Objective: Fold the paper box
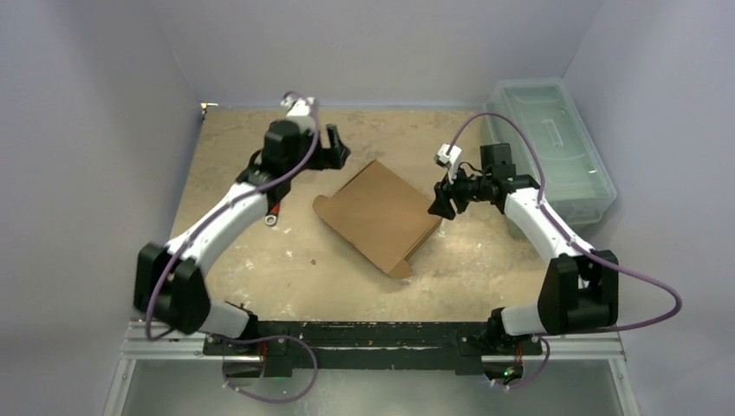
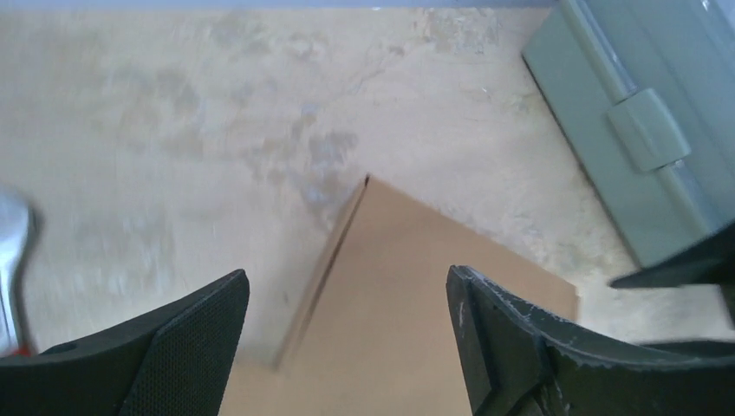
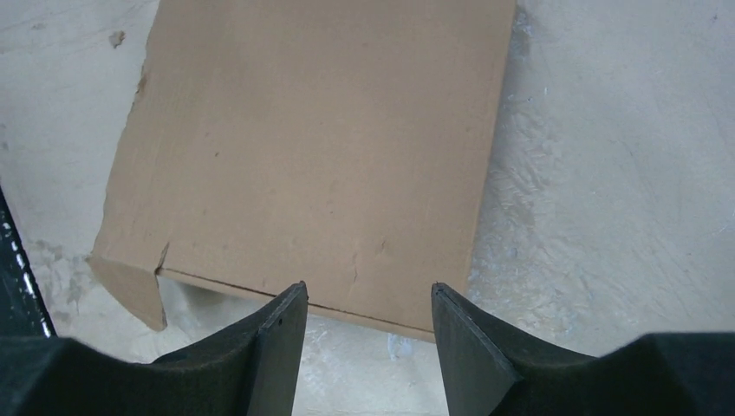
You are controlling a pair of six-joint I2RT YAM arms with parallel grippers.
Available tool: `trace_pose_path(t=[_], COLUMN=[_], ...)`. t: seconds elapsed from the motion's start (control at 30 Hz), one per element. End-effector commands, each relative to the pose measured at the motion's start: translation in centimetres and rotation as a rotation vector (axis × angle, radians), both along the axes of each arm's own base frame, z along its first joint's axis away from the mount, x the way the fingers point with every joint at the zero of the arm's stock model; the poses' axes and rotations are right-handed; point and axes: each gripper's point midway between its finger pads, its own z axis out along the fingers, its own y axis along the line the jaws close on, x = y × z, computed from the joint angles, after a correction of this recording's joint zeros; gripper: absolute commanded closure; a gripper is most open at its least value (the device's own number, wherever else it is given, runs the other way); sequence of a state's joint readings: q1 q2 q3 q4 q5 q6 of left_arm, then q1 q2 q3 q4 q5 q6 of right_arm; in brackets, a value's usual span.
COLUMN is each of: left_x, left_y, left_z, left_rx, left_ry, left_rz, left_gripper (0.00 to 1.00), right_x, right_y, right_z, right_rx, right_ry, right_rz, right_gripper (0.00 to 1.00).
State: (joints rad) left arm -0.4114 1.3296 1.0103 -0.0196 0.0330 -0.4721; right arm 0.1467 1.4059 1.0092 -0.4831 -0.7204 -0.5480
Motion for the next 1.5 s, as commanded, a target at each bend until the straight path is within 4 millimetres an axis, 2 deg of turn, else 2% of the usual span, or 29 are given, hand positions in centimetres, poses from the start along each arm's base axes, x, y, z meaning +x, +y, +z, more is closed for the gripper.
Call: trace_pose_path(t=[0.0, 0.17, 0.3, 0.5, 0.8, 1.0, 1.27, 1.47], left_x=[3.2, 7.7, 8.6, 8.5, 8.6, 8.3, 6.4, 3.7], left_y=[-2.4, -5.0, -7.0, -7.6, -6.8, -5.8, -2.8, -0.7], left_z=[-4.8, -8.5, -10.7, -13.2, -14.6, -14.8, -13.8, -14.1], left_rx=[0.319, 0.365, 0.329, 0.312, 0.294, 0.287, 0.232, 0.163], left_ry=[0.099, 0.124, 0.148, 0.191, 0.227, 0.253, 0.3, 0.393], left_rz=[-0.288, -0.382, -0.464, -0.501, -0.474, -0.431, -0.254, -0.082], left_gripper=[0.22, 0.3, 0.4, 0.57, 0.77, 1.0, 1.0, 1.0], right_x=[-1.7, -2.2, -2.0, -1.7, -1.6, -1.5, -1.5, -1.4], right_y=[0.2, 0.5, 0.4, 0.2, 0.1, 0.1, 0.3, 0.8], right_z=[0.8, -0.3, -0.9, -1.7, -2.0, -1.8, -1.0, -0.1], right_rx=[0.006, 0.022, 0.01, -0.004, -0.014, -0.012, 0.005, 0.044], right_ry=[-0.028, 0.042, 0.055, 0.076, 0.081, 0.072, 0.051, 0.041], right_rz=[0.088, 0.12, 0.111, 0.1, 0.091, 0.088, 0.089, 0.073], right_gripper=[0.42, 0.42, 0.42, 0.43, 0.43, 0.44, 0.43, 0.42])
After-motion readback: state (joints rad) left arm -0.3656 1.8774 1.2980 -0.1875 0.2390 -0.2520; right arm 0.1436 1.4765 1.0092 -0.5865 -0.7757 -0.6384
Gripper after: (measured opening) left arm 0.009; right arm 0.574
